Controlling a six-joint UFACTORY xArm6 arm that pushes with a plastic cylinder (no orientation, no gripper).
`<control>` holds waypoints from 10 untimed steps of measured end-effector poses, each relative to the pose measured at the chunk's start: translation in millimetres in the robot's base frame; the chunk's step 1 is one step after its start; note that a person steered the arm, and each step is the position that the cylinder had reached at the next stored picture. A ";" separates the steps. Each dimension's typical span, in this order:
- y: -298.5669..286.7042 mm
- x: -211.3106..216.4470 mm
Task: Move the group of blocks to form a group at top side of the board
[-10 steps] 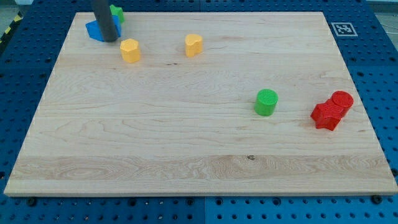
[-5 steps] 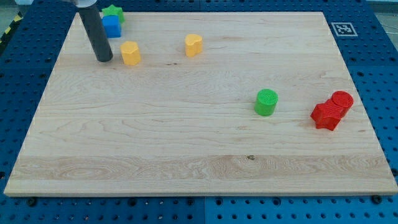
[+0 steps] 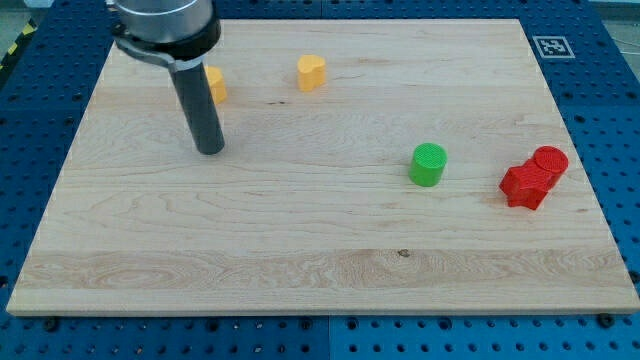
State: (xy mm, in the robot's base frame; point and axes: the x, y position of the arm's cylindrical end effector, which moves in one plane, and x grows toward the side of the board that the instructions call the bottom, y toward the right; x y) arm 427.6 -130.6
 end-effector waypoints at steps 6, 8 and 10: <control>-76.5 -165.8; -46.4 -128.9; 37.9 -65.8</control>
State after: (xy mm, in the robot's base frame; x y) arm 361.8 -92.6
